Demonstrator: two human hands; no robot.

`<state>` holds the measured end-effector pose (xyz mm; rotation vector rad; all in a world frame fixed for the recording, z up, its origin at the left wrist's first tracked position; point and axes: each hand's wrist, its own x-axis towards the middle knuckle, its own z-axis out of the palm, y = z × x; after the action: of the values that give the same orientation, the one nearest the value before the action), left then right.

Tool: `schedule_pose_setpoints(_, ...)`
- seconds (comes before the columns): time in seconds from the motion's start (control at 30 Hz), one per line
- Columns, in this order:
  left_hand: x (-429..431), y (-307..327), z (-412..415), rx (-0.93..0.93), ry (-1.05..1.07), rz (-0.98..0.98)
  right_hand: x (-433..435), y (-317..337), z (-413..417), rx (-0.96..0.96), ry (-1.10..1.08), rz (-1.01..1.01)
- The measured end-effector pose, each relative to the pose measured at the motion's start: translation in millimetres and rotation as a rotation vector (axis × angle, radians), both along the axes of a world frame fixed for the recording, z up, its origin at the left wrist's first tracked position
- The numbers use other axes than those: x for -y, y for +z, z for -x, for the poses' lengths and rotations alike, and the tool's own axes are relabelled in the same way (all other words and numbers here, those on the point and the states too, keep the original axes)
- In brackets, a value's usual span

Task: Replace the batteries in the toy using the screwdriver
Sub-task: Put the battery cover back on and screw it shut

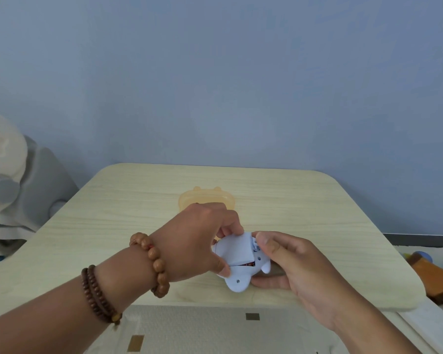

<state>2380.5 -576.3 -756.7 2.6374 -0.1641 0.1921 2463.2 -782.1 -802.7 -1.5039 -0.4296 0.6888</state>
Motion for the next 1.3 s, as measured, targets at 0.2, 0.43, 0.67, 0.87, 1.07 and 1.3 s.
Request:
schedule_pose_setpoints(0.2, 3, -1, 2, 0.023, 0.006, -0.014, 2, 0, -2, -0.014, 0.014, -0.013)
schedule_pose_setpoints(0.43, 1, -3, 2, -0.008, 0.019, 0.019, 1, -3, -3, -0.025, -0.015, -0.009)
schedule_pose_setpoints(0.67, 1, -2, 0, -0.028, -0.004, -0.034, 2, -3, -4, -0.041, -0.015, -0.008)
schedule_pose_setpoints(0.87, 8, -11, 3, 0.033, 0.068, 0.014, 3, 1, -5, -0.062, 0.005, -0.003)
schedule_pose_setpoints(1.07, 12, -14, 4, 0.064, 0.077, 0.021, 3, 7, -5, -0.101, -0.005, 0.033)
schedule_pose_setpoints(1.3, 15, -17, 6, 0.082, 0.085, 0.03, 4, 11, 1, -0.091, -0.106, 0.037)
